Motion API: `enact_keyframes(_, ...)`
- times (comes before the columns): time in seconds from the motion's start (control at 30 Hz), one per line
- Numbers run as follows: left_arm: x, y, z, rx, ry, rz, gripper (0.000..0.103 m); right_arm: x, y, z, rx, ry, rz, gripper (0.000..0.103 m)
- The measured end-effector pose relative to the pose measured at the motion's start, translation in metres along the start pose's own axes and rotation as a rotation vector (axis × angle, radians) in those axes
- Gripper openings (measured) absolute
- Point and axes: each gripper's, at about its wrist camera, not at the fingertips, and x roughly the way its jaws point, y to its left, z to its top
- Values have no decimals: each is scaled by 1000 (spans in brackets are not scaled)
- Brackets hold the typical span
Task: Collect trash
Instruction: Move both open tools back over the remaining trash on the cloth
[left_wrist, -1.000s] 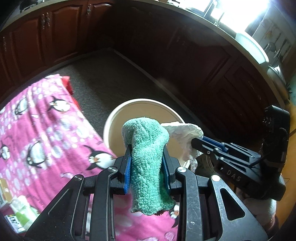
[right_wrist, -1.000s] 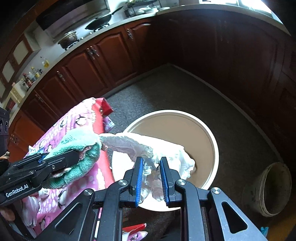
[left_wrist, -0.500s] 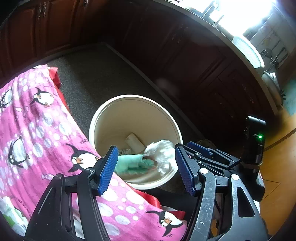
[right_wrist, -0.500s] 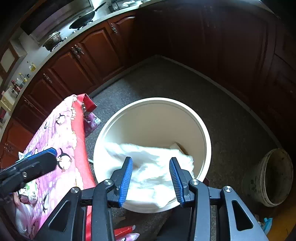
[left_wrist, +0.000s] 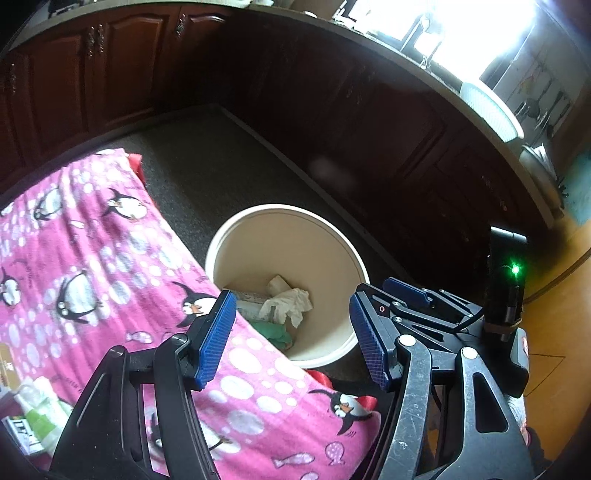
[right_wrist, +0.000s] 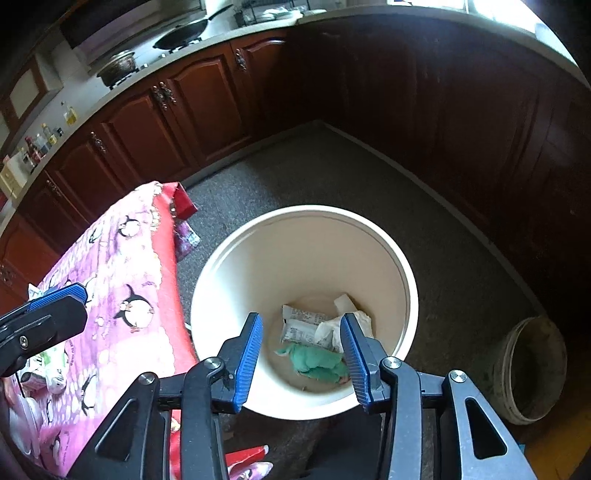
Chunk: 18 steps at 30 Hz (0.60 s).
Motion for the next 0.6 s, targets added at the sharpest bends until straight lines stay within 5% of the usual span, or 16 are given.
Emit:
enact_keyframes(0.43, -63, 36, -19, -45, -84, 67, 63, -26, 56, 9, -100, -45, 52, 44)
enact_keyframes(0.6, -97, 62, -32, -86, -111, 136, 63, -32, 92, 9, -148, -46, 119, 59)
